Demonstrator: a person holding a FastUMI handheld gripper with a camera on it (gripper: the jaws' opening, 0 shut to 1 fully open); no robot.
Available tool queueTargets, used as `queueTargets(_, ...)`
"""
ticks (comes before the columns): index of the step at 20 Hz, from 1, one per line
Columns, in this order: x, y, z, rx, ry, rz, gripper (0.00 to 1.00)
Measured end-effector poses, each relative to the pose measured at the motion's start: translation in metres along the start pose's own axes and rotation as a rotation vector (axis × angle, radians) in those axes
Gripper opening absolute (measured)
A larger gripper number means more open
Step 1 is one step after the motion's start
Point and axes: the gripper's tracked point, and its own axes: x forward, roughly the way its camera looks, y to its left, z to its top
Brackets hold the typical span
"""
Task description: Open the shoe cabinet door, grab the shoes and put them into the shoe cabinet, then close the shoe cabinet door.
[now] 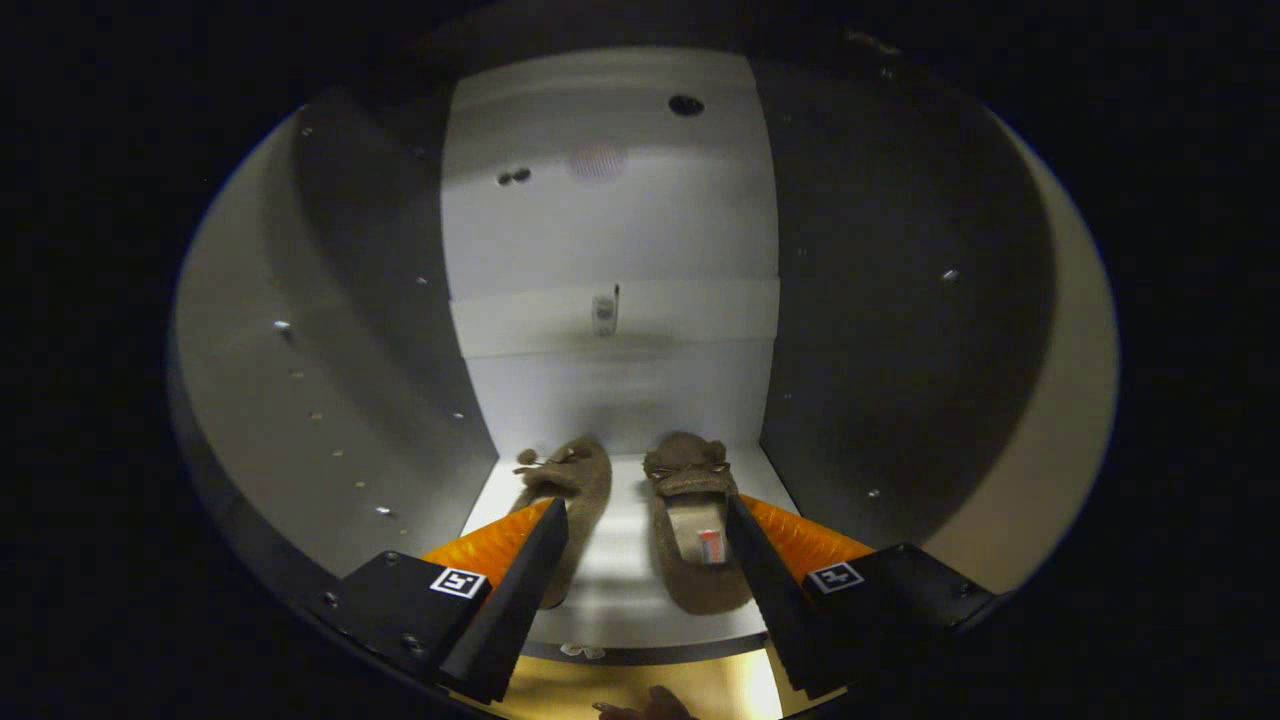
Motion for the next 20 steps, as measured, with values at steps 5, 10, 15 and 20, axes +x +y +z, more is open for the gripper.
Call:
queueTargets(5, -0.111, 0.023, 0.022, -0.056, -0.181, 0.056, 1.0)
queueTargets(10, -0.223, 0.013, 0.029, -0.058, -0.316, 0.052, 0.98)
queueTargets(15, -0.307, -0.003, 0.012, -0.033, -0.343, 0.085, 0.99)
queueTargets(20, -0.386, -0.046, 0.008, -0.037, -0.361, 0.087, 0.98)
